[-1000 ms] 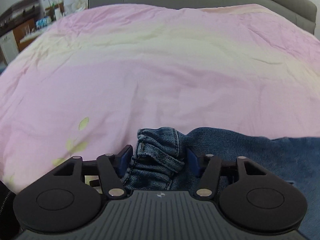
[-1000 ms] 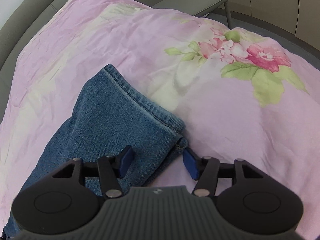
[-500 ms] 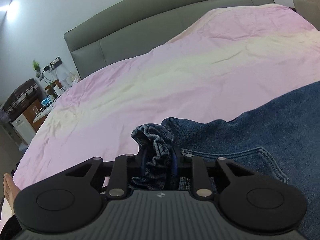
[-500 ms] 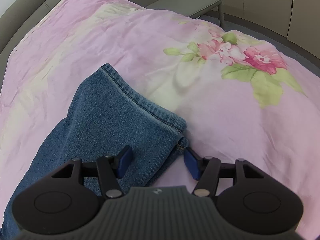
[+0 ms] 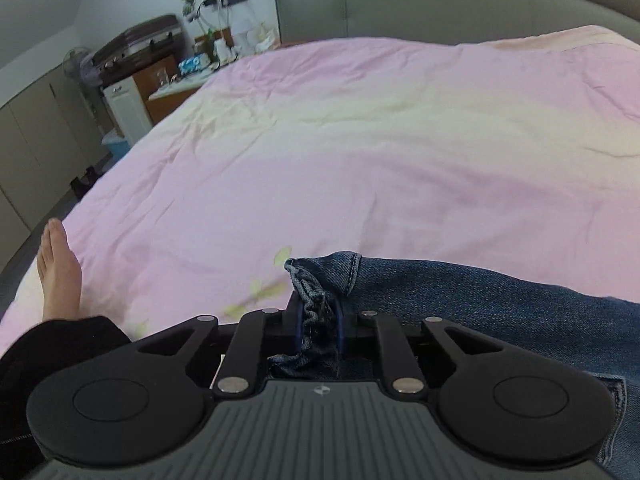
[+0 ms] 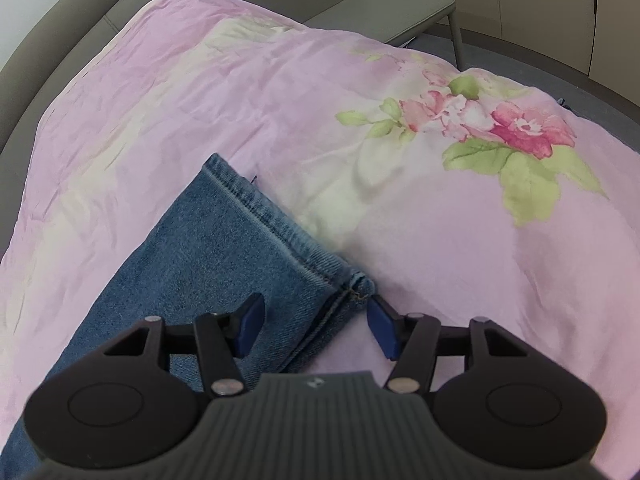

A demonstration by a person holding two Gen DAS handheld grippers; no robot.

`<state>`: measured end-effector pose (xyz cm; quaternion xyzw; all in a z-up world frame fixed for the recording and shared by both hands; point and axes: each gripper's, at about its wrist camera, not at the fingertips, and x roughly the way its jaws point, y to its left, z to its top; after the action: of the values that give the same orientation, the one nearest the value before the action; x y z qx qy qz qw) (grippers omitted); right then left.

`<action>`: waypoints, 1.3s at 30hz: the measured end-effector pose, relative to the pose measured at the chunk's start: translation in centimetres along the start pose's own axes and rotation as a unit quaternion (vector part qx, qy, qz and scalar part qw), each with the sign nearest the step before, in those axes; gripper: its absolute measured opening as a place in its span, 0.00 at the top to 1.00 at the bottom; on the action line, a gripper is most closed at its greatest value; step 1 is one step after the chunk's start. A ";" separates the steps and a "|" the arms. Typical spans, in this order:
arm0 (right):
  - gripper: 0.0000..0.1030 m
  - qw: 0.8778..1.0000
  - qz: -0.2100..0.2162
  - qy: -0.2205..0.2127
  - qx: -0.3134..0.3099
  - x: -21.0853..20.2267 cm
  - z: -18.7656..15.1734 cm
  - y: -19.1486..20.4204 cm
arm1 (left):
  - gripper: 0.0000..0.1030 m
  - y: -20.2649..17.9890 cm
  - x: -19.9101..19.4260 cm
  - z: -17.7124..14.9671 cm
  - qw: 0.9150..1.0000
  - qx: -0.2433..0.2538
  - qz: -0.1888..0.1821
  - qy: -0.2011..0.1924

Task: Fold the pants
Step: 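Lift the hem with the right gripper while the left gripper releases the waistband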

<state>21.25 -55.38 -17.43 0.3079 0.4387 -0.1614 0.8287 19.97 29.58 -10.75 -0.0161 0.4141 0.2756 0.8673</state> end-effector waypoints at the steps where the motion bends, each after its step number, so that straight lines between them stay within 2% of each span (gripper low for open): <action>1: 0.46 1.000 0.001 0.000 -0.002 0.0 0.0 0.0 | 0.83 -0.5 0.5 -0.1 1.000 0.012 0.001 -0.001; 3: 0.45 1.000 0.004 0.000 -0.004 0.1 0.0 -0.1 | 0.82 -1.8 0.4 -0.7 0.999 0.044 0.013 -0.007; 5: 0.45 1.000 0.011 0.001 0.000 0.2 0.0 -0.5 | 0.76 -1.5 0.3 -0.5 1.000 0.030 0.005 0.003; 6: 0.45 1.000 0.014 0.001 0.004 0.3 0.0 -0.7 | 0.70 -1.1 0.1 -0.3 1.000 0.025 -0.001 0.002; 7: 0.45 1.000 0.018 0.001 0.009 0.4 0.0 -0.9 | 0.51 -0.8 -0.2 -0.2 1.000 0.025 -0.003 -0.002; 8: 0.45 1.000 0.023 0.000 0.017 0.4 -0.1 -1.2 | 0.46 -0.6 -0.7 -0.2 1.000 0.029 -0.001 -0.008; 12: 0.47 0.998 0.038 -0.012 0.044 0.0 0.0 -2.0 | 0.46 -0.5 -3.7 -0.7 0.999 0.038 0.000 -0.019; 14: 0.46 0.998 0.043 -0.023 0.044 -0.8 0.2 -2.1 | 0.46 -0.5 -5.5 -1.2 0.999 0.037 -0.016 -0.021; 16: 0.47 0.997 0.051 -0.026 0.049 -1.2 0.6 -2.3 | 0.46 -0.8 -7.0 -1.7 0.999 0.034 -0.039 -0.004; 19: 0.47 0.995 0.044 0.013 0.090 -0.4 0.5 -3.0 | 0.46 -1.3 -9.1 -3.1 0.995 0.006 -0.095 0.026; 21: 0.47 0.991 0.063 0.025 0.118 0.3 0.0 -3.4 | 0.46 -1.8 -10.2 -4.4 0.990 -0.018 -0.129 0.050; 23: 0.47 0.987 0.079 0.027 0.134 1.1 -0.5 -3.5 | 0.46 -2.1 -11.4 -6.0 0.982 -0.050 -0.171 0.069; 25: 0.49 0.987 0.080 0.021 0.141 2.0 -0.8 -3.4 | 0.45 -2.4 -12.0 -7.7 0.970 -0.090 -0.206 0.097; 26: 0.62 0.987 0.076 0.017 0.140 2.3 -0.9 -3.2 | 0.45 -2.7 -12.2 -8.5 0.963 -0.106 -0.221 0.110; 27: 0.66 0.988 0.072 0.013 0.139 2.5 -1.0 -3.1 | 0.45 -2.8 -12.3 -9.4 0.957 -0.125 -0.233 0.120; 28: 0.78 0.987 0.072 0.008 0.140 2.6 -1.1 -3.0 | 0.44 -2.9 -12.4 -10.2 0.952 -0.142 -0.240 0.127; 29: 0.84 0.987 0.071 0.003 0.142 2.5 -1.1 -2.9 | 0.42 -3.1 -12.6 -11.1 0.946 -0.160 -0.247 0.136; 32: 0.92 0.987 0.092 -0.021 0.131 0.6 -0.5 -2.4 | 0.35 -3.7 -12.4 -13.7 0.927 -0.206 -0.268 0.160; 33: 0.93 0.987 0.104 -0.032 0.120 -0.4 -0.2 -2.1 | 0.33 -3.9 -12.1 -14.5 0.918 -0.226 -0.277 0.170; 36: 0.95 0.988 0.116 -0.064 0.078 -3.1 0.6 -0.8 | 0.31 -4.4 -10.9 -16.8 0.882 -0.303 -0.309 0.185; 37: 0.95 0.989 0.109 -0.068 0.070 -3.2 0.7 -0.7 | 0.35 -4.8 -10.4 -17.2 0.879 -0.311 -0.312 0.184; 38: 0.95 0.990 0.100 -0.059 0.074 -2.8 0.8 -0.9 | 0.57 -5.3 -10.1 -17.5 0.881 -0.309 -0.307 0.187; 39: 0.95 0.991 0.092 -0.045 0.089 -1.9 0.8 -1.4 | 0.67 -5.7 -9.8 -17.8 0.880 -0.308 -0.307 0.191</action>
<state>19.93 -57.02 -16.01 0.4118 0.3545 -0.1362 0.8284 5.18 15.58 -16.48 -0.4608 0.4402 0.1004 0.7641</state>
